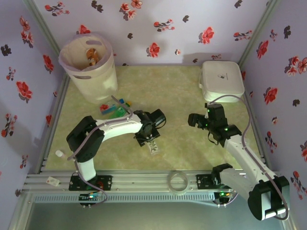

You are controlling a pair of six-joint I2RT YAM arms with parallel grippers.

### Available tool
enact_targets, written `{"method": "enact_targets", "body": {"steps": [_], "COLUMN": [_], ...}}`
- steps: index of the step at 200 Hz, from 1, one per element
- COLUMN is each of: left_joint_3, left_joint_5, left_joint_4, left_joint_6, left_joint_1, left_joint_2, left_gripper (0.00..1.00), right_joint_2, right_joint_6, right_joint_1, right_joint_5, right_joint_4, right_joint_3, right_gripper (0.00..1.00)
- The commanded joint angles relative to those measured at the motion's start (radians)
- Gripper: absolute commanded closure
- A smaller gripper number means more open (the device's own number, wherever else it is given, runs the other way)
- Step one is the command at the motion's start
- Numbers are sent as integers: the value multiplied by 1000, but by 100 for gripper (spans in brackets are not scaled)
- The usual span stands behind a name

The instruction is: Put the plastic bottles in the bin

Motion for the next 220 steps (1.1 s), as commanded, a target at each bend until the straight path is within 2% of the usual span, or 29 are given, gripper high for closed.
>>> {"method": "enact_targets", "body": {"steps": [1, 31, 67, 89, 104, 145, 157, 194, 220], "left_joint_3": [60, 172, 426, 569, 654, 835, 859, 922, 970], "left_joint_5": [-19, -38, -145, -160, -159, -129, -95, 111, 140], "left_joint_4": [-66, -97, -184, -178, -182, -149, -95, 65, 139], "left_joint_6": [38, 181, 436, 571, 651, 890, 920, 975, 997], "left_joint_1": [-5, 5, 51, 111, 169, 366, 429, 643, 773], "left_joint_2": [1, 7, 21, 19, 17, 6, 0, -14, -14], "left_gripper": [38, 37, 37, 45, 51, 56, 58, 61, 62], "right_joint_2": [-11, -14, -19, -33, -52, -98, -105, -129, -144], "right_joint_6": [-4, 9, 24, 35, 40, 40, 43, 46, 35], "right_joint_1": [-6, -6, -4, -5, -4, -5, -4, -5, -5], "right_joint_5": [15, 14, 6, -6, -7, -5, -3, -8, 10], "right_joint_4": [-20, -18, -21, -31, -41, -66, -69, -78, -90], "right_joint_3": [26, 23, 27, 32, 31, 17, 14, 8, -5], "right_gripper": [1, 1, 1, 1, 1, 1, 1, 1, 1]}}
